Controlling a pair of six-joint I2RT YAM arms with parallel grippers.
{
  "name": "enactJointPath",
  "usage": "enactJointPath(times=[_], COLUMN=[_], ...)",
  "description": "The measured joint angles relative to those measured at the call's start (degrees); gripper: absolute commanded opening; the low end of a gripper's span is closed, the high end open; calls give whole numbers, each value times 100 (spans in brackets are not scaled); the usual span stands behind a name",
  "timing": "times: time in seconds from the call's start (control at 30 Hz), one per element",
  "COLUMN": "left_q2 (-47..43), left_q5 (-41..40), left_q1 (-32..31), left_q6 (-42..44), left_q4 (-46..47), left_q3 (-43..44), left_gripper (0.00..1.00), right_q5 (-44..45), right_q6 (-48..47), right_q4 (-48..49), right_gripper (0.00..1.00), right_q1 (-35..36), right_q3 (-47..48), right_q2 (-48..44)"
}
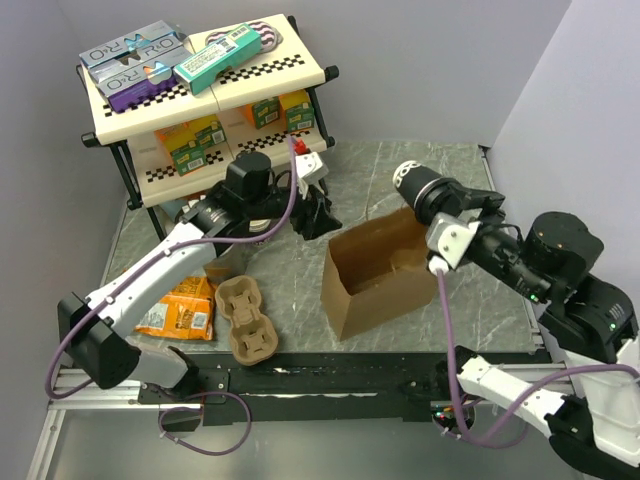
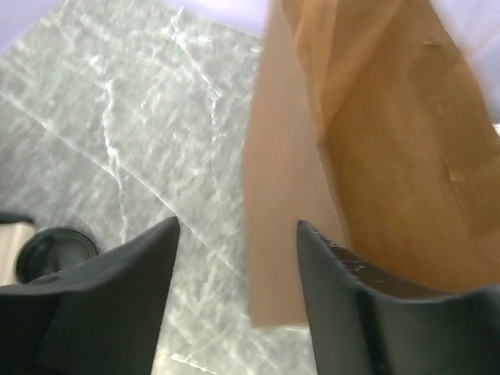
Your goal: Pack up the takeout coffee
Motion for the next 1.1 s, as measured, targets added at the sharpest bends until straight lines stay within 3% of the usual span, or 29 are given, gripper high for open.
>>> enactJointPath(times=[0.17,0.3,0.5,0.77,0.9,0.93,1.03,1.07,1.1], left_q2=[116,-387,-688,-52,369,472,1003,1154,1259], left_q5=[-136,382,977,444,44,-59,-352,-415,-452], left_q1=[35,-13,-872,-1764,-2070,-2116,-2186,-2184,-2179], left_q6=[181,348,1045,1316,1123,1036,820,723,669], left_q4=[-243,57,-334,-614,-654,-684,-861,-925,-1008], left_q3=[501,555,1060,874,846,885,1375,1539,1679], left_gripper=[75,77,80,79,74,72,23,1,1], right_q5=[127,210,269,256,179,162,109,101,90], right_q6=[254,415,732,1152,1270,1287,1344,1357,1370], right_q4=[372,658,1084,1209,1174,1169,1139,1139,1141], right_gripper=[0,0,0,0,0,0,0,0,0], right_q1=[-538,-942,-1646,-2118,-2168,-2179,-2208,-2214,-2232], right_q3=[-20,2,20,17,17,17,17,17,17], right_q2=[33,7,48,90,72,63,11,-4,-22])
